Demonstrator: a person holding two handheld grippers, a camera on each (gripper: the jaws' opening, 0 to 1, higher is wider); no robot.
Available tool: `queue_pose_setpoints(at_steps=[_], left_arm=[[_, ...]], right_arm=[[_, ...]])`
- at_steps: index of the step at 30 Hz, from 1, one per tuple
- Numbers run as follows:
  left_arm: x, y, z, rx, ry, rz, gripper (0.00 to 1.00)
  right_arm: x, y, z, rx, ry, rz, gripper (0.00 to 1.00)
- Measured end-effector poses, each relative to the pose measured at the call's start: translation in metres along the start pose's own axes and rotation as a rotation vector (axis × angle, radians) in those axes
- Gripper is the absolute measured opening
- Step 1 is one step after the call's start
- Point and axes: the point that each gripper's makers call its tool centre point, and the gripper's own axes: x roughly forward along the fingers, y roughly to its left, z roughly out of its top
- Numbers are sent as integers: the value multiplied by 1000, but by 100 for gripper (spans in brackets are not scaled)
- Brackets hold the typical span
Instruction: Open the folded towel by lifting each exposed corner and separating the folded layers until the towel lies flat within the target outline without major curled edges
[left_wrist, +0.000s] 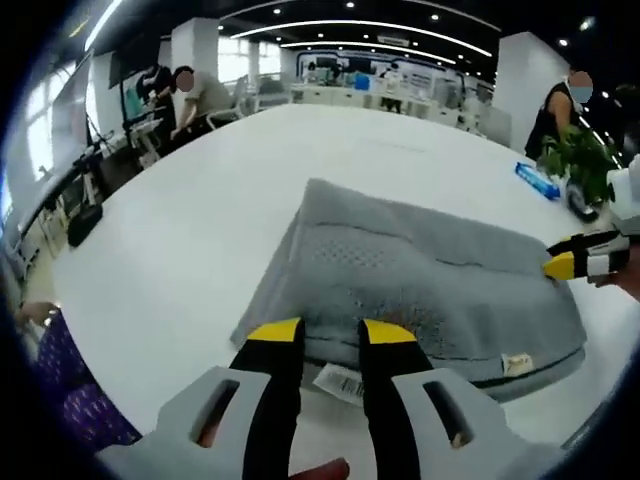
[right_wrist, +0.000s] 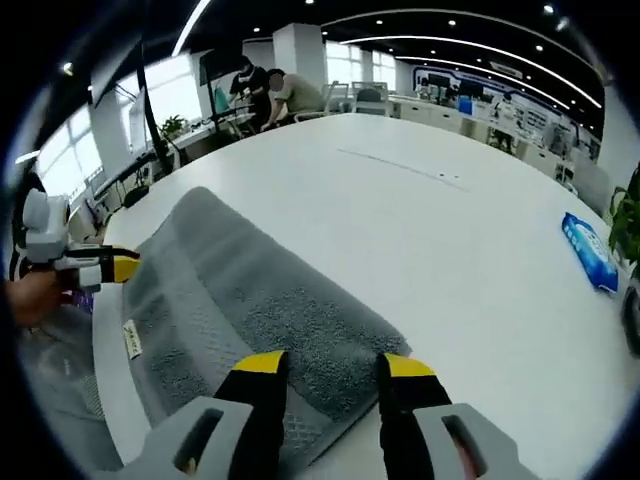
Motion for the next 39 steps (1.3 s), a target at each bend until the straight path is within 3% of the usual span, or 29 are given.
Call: queue_pose_setpoints(at_steps=[3, 9, 15, 17, 21, 27, 39], left_arm=[[3, 0, 0, 38, 9, -7, 21], [8, -8, 2, 279, 0, -61, 19], [9, -8, 3, 282, 44, -89, 19], [10, -10, 3, 345, 46, -107, 18], [11, -11, 4, 346, 56, -124, 18], [22, -17, 9, 371, 110, -210, 18], [40, -31, 23, 458, 128, -308, 18]], right_arm=[[2, 0, -1, -45, 15, -27, 34], [2, 0, -1, -29, 32, -54, 33], [1, 0, -3, -17, 64, -54, 33], [1, 1, -3, -22, 62, -50, 33], [-2, 1, -6, -28, 86, -47, 32], [-7, 2, -12, -19, 119, -43, 28], [-16, 6, -25, -15, 200, -57, 22]])
